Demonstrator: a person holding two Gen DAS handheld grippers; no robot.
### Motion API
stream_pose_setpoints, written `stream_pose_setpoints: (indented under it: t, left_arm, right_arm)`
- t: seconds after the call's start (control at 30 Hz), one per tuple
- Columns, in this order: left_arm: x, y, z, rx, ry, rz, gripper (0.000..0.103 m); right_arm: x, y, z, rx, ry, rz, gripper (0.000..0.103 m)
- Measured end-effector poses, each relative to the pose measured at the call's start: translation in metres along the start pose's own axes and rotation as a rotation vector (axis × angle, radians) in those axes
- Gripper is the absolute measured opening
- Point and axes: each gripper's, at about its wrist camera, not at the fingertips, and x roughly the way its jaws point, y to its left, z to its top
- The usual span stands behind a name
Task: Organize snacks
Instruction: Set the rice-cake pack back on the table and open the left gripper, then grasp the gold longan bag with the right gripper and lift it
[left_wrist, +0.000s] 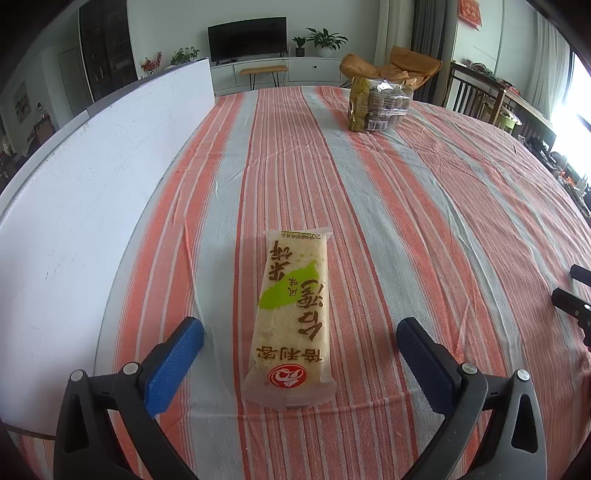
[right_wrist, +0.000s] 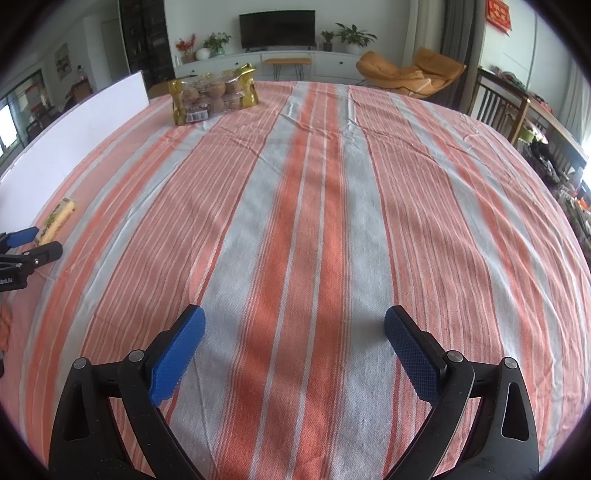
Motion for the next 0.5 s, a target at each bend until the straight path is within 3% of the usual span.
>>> stream_pose_setpoints:
  t: [0.13,0.27,0.4,0.5]
  left_arm:
    - [0.000,0.000,0.000,0.000,0.000,0.000,0.103]
    - [0.000,0.000,0.000,0.000,0.000,0.000,0.103]
    - [0.001,0.000,0.000,0.000,0.000,0.000,0.103]
    - [0.001,0.000,0.000,0.000,0.000,0.000,0.103]
  right_arm:
    - [0.003,0.004,0.004,-0.019,0.012,0.013,0.103]
    - [0.020,0.021,0.046,-0.168,0.128,0.122,0.100]
    - [0.013,0.028,0.135,-0.005,-0.031,0.197,0.101]
    - [0.028,0.034,0.209,0.165,-0.072,0.273,0.101]
